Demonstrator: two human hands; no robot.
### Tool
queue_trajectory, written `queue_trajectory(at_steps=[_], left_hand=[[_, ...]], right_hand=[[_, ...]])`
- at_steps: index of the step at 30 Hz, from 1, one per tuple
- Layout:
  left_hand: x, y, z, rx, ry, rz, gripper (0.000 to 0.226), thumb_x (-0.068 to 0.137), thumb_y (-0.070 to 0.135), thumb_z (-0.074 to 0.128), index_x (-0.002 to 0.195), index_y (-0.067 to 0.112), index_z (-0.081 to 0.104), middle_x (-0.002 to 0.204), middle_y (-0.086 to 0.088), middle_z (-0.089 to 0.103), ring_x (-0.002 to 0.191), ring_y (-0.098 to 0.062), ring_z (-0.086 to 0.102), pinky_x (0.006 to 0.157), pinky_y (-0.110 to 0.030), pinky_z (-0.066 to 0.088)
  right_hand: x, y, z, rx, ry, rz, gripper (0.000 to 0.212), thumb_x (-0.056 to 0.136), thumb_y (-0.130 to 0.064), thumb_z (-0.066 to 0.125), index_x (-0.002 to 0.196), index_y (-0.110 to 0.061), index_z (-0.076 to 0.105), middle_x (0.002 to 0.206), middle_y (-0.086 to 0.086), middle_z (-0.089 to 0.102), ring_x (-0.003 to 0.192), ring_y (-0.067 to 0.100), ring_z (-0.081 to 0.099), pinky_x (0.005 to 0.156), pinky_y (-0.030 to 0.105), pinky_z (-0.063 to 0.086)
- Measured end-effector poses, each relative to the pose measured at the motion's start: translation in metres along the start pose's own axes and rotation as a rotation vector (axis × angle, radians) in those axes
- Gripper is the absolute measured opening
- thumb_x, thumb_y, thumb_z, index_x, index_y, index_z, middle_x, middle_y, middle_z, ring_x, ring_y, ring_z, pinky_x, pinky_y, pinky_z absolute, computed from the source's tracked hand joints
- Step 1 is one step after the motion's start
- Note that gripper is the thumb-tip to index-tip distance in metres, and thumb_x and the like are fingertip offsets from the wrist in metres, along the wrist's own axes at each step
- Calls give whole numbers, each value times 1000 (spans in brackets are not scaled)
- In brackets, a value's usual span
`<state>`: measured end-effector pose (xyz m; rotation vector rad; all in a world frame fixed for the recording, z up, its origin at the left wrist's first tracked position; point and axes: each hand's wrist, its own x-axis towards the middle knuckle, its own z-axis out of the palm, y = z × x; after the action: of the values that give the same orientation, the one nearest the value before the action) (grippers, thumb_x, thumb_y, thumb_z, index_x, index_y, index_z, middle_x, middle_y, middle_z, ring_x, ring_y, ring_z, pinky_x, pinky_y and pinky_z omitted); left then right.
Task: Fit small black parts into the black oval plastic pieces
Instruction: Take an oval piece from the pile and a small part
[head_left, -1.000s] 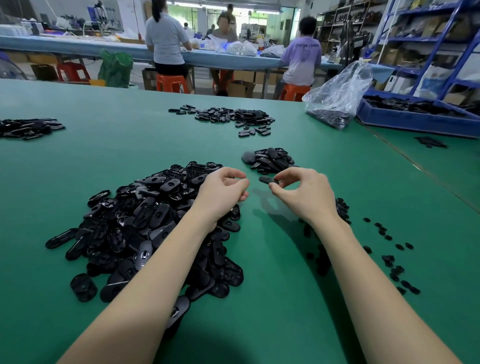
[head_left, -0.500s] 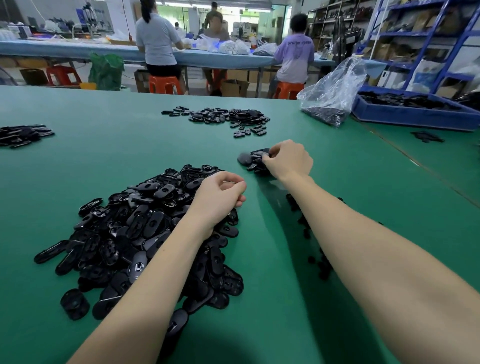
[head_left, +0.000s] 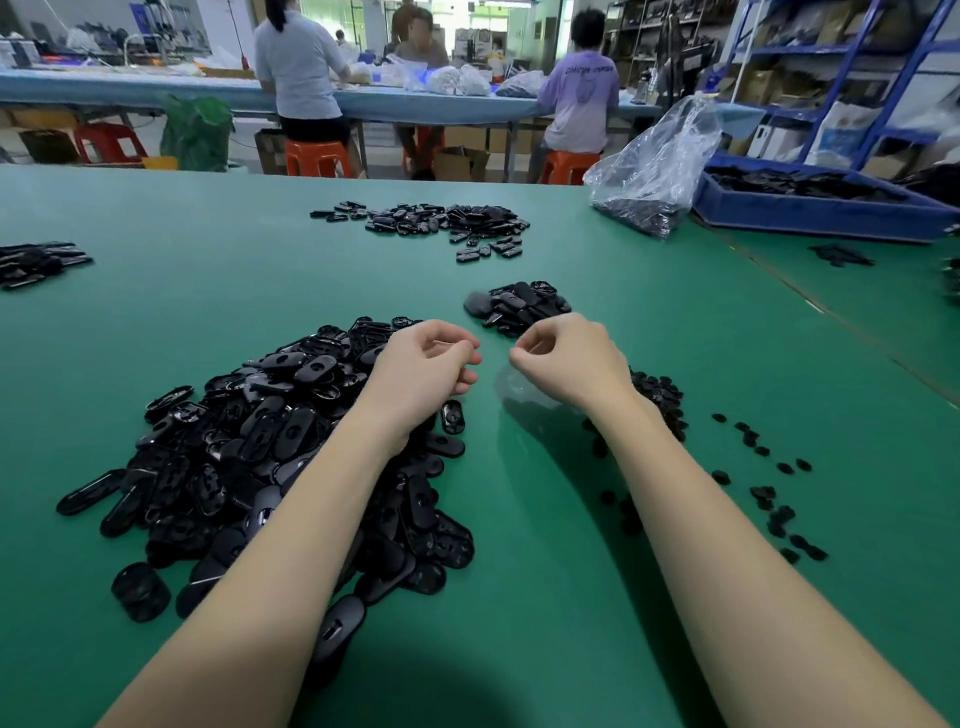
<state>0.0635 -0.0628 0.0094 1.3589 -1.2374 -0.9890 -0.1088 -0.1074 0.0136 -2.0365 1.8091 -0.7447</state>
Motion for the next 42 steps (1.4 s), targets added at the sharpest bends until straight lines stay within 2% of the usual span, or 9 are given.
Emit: queue_trajectory(at_steps=[4,7,11,16,22,27,34,39,42], left_hand=[[-3,9,-7,539,11,183,18,91,17,57,86,28,71,74,8,73,61,3,59,58,-8,44],[-7,15,-4,853,-35,172,10,87,29,63,81,33,69,77,15,67,78,-7,64,77,-24,53],[-13,15,3,985,-115,85,9,86,37,68,81,30,70,92,3,70,93,-17,64,88,-33,56],[-18,19,5,1005,-161,89,15,78,28,77,90,30,69,97,3,70,96,-20,66,90,-37,55],[-21,18,6,1039,-125,143,26,81,14,59,99,32,66,104,3,68,103,-22,63,86,-35,53],[-19,15,4,993,-163,144,20,83,16,63,97,31,65,99,6,69,101,-20,63,88,-36,54],[-19,6,11,1089,2,271,23,85,20,56,101,33,65,100,6,69,105,-22,60,76,-31,41],[-16,9,15,739,23,245,25,92,16,54,102,31,71,90,7,69,83,-19,65,79,-29,52],[-16,10,16,516,-41,166,32,99,12,48,104,28,75,84,6,65,72,-16,71,62,-16,48]], right_hand=[[-19,13,-11,-12,-78,19,11,86,-39,65,81,-34,74,85,-17,73,87,11,66,66,26,45],[-23,18,-18,-3,-96,28,12,86,-38,65,83,-33,74,85,-15,74,90,12,67,73,28,51],[-22,20,-21,26,-104,35,12,85,-38,64,80,-33,74,84,-13,75,90,11,68,79,31,56],[-22,24,-23,51,-114,49,12,82,-36,64,76,-34,75,78,-16,75,86,9,68,79,32,58],[-21,27,-30,73,-124,49,13,82,-35,64,76,-32,75,71,-21,73,82,7,70,83,36,60],[-23,29,-32,54,-152,47,12,83,-35,65,77,-32,75,70,-23,73,84,6,70,86,37,59],[-22,29,-35,34,-165,45,12,84,-38,65,79,-34,74,71,-23,73,83,4,68,86,36,59],[-20,33,-43,-38,-230,60,12,86,-39,67,79,-34,75,74,-19,75,87,3,66,87,34,57],[-18,34,-50,-150,-266,77,7,84,-38,71,79,-35,75,91,-13,74,93,12,67,90,35,57]])
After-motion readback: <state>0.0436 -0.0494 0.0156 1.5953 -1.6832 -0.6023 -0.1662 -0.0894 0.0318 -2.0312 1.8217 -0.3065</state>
